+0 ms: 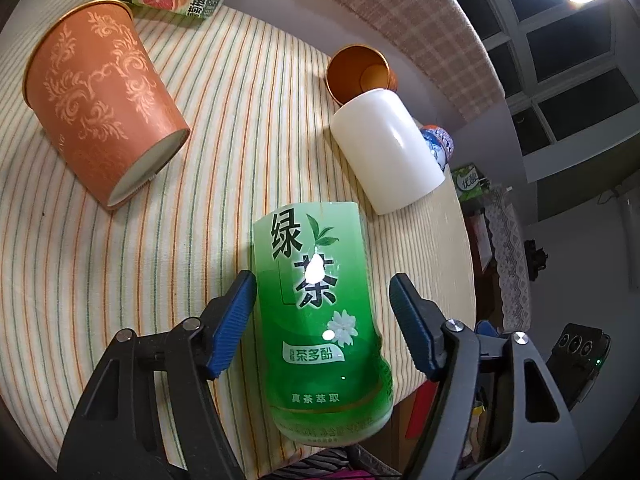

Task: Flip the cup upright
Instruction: 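Rotate the held bottle with the left gripper until its cap points up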

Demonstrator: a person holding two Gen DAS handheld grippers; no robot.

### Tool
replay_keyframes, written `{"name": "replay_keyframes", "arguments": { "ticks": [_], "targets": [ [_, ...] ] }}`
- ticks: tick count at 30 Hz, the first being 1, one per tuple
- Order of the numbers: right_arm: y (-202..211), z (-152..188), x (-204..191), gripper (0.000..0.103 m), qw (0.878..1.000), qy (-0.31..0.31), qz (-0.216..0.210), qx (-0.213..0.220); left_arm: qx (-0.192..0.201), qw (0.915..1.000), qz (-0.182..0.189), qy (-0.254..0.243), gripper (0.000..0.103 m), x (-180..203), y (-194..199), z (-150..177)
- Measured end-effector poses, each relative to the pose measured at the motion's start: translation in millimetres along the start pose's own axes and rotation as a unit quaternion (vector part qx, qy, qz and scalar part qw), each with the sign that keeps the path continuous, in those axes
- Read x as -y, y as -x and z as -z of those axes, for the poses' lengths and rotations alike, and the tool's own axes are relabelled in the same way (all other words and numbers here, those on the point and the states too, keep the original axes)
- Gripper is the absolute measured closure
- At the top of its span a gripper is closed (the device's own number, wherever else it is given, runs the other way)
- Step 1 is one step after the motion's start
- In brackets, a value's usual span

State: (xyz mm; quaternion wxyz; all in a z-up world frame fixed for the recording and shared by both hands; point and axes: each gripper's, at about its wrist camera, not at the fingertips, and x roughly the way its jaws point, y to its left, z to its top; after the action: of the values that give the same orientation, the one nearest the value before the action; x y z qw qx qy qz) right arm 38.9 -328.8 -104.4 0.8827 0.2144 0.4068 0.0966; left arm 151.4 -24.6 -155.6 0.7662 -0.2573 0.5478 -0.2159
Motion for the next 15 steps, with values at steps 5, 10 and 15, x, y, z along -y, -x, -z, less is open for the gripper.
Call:
{"name": "replay_keyframes", "arguments": {
  "ticks": [5,10,15],
  "targets": [
    [1.2,-1.1,0.1,0.032,1.0,0.0,0.001,0.001,-0.005,1.0,0.004,0.001,0.043,-1.0,-2.9,-1.5],
    [3.0,-1.4,-0.8,0.032,1.0,0.001,0.001,0.002,-0.001,1.0,0.002,-0.005,0.044,1.7,-1.7,-0.2],
    [1.3,-1.6,-1.1,0.031,1.0,0.001,0.0,-0.001,0.021,0.9993,-0.012,-0.029,0.044,9.8,9.1,4.4]
  ]
}}
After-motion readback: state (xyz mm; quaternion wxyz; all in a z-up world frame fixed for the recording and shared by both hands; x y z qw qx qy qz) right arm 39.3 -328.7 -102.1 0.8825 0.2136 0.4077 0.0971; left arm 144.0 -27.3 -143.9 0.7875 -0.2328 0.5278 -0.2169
